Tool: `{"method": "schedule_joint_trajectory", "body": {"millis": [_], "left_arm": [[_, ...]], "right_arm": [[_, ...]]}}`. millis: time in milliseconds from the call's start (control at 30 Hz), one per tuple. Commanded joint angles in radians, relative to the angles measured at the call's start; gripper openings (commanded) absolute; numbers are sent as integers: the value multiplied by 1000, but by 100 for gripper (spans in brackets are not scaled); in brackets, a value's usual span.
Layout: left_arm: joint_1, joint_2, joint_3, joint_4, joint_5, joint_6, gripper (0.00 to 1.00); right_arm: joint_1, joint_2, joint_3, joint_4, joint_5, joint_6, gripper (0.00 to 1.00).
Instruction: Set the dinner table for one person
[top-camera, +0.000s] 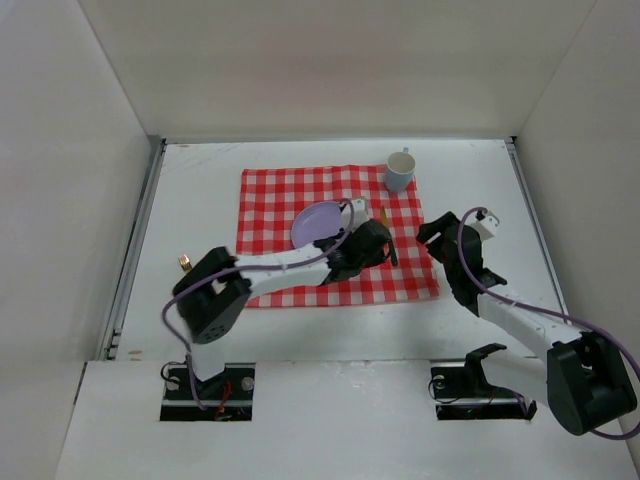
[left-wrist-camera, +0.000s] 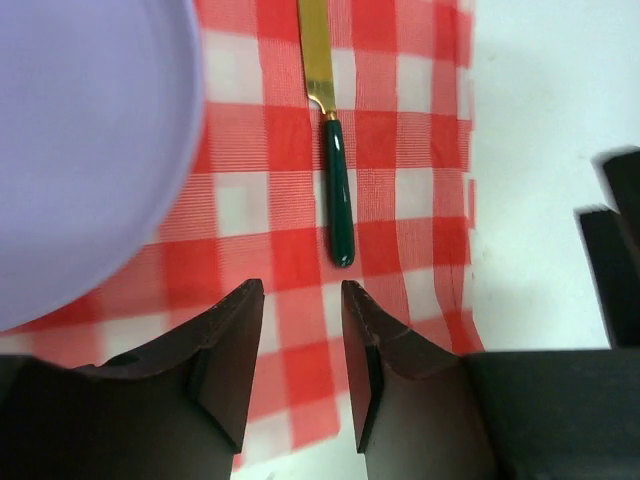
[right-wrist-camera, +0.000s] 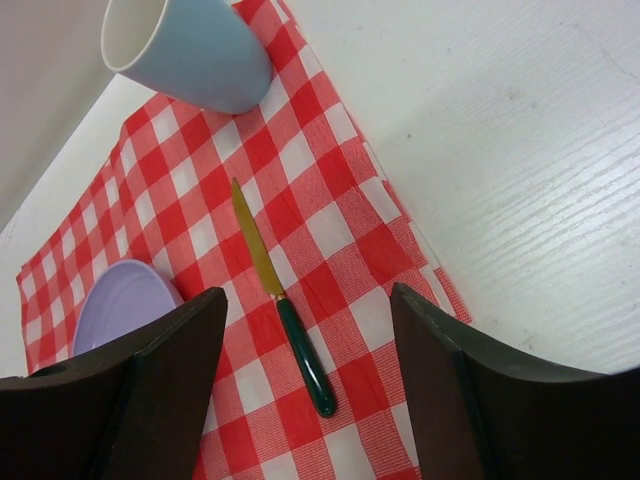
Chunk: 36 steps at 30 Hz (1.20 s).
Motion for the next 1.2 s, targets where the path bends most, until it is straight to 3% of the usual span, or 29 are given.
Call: {"method": "schedule_joint_trajectory", "body": {"millis": [0, 200, 300, 433, 600, 767, 1167], "left_arm": [[36, -249, -169, 24, -108, 129, 34], [301, -692, -590, -154, -177, 52, 24], [487, -902, -737, -287, -165, 20, 24], [646, -1013, -803, -415, -123, 17, 29], [786, -1021, -848, -476, -138, -32, 34], [916, -994, -903, -388, -119, -19, 38], [989, -882, -929, -245, 1, 37, 37]], "right_arm": [[-3, -14, -7, 77, -9, 0, 70], [6, -35, -14, 89, -11, -8, 38], [14, -20, -7, 91, -15, -14, 37], [22, 2, 0, 97, -24, -20, 40], [28, 32, 13, 101, -46, -25, 42], [29, 39, 17, 104, -61, -33, 43], [38, 29, 20, 115, -90, -39, 44]]}}
